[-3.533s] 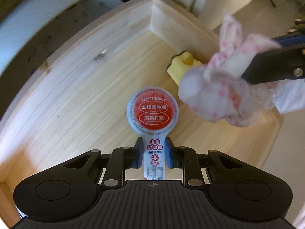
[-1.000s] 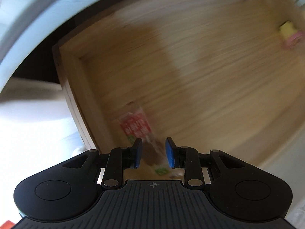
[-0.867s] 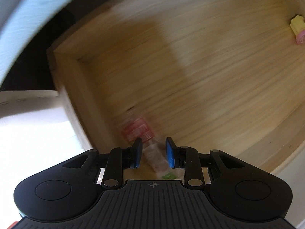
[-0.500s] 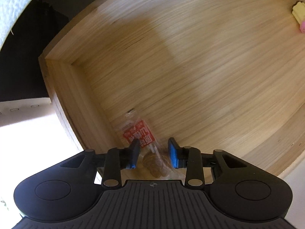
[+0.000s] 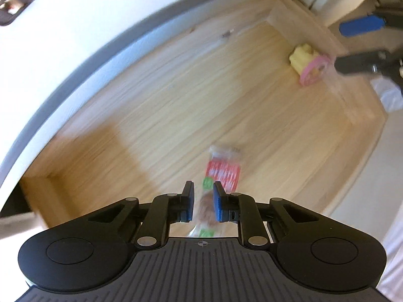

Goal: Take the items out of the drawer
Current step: 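Reach the left tool to the small red packet while the right nears the yellow-pink toy, then close the left tool on the red-labelled snack packet in the drawer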

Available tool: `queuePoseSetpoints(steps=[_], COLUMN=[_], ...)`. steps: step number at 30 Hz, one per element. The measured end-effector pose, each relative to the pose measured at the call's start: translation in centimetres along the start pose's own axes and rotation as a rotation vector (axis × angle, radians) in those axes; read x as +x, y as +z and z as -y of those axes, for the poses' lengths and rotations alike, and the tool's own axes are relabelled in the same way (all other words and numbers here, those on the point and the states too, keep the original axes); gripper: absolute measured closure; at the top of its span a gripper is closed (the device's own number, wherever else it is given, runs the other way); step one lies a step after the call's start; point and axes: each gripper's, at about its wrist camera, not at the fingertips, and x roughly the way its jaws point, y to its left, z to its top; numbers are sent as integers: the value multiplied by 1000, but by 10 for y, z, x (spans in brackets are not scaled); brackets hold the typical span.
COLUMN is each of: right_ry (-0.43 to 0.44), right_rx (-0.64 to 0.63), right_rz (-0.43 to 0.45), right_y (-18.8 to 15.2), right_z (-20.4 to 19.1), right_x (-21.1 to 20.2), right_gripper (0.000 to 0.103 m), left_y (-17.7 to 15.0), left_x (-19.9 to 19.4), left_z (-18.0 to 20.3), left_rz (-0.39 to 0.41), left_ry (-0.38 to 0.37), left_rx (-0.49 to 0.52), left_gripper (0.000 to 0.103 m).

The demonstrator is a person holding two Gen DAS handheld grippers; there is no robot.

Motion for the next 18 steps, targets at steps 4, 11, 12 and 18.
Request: queuePoseSetpoints(steps=[4,11,12,18], right_ry=[14,19,17,15], right_rx=[-9,-15,-14,-13], right_rz=[5,-2,-4,-16], right_y=[0,1,1,0], right_z=[-2,-5,-5,-4], right_x=[-1,1,1,2], right_gripper=[32,32,32,32], left_y=[-18,-21,-19,-16], left_x=[6,18,20,19], left_z=[10,14,15,19], left_rz=[-39,-42,-53,-66], left_ry=[-9,6,13,11], left_rx=[109,107,109,128], left_gripper=[81,79,79,79])
